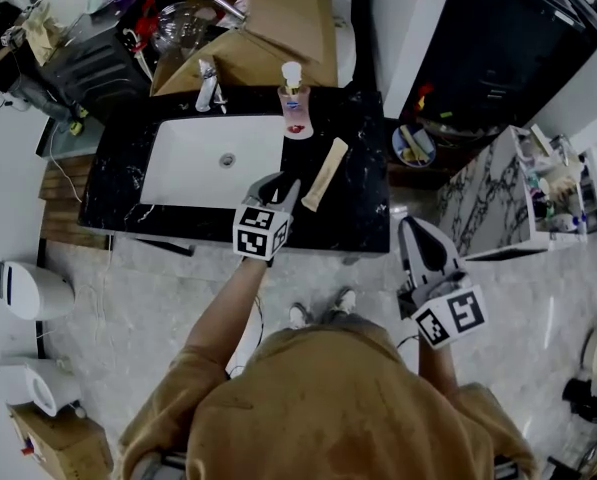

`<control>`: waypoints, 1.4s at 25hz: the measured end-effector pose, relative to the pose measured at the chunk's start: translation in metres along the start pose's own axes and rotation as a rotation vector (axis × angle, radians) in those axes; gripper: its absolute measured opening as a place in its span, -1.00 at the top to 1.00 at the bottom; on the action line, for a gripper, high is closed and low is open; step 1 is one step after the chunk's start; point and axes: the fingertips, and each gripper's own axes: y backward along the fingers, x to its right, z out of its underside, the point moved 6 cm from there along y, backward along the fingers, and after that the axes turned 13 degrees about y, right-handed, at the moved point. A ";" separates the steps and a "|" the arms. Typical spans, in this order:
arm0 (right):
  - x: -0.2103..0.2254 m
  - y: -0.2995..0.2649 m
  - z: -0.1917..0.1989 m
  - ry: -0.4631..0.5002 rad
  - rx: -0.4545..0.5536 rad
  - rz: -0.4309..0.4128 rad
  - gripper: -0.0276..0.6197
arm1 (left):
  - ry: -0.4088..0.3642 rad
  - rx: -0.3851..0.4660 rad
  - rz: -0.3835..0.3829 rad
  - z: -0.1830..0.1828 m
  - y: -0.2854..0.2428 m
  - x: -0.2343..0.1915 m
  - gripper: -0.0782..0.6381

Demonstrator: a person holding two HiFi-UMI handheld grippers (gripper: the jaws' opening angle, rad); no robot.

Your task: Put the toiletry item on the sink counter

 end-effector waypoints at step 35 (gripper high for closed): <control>0.021 0.023 -0.038 0.096 0.061 0.145 0.90 | -0.130 0.566 -0.023 -0.134 0.244 0.003 0.77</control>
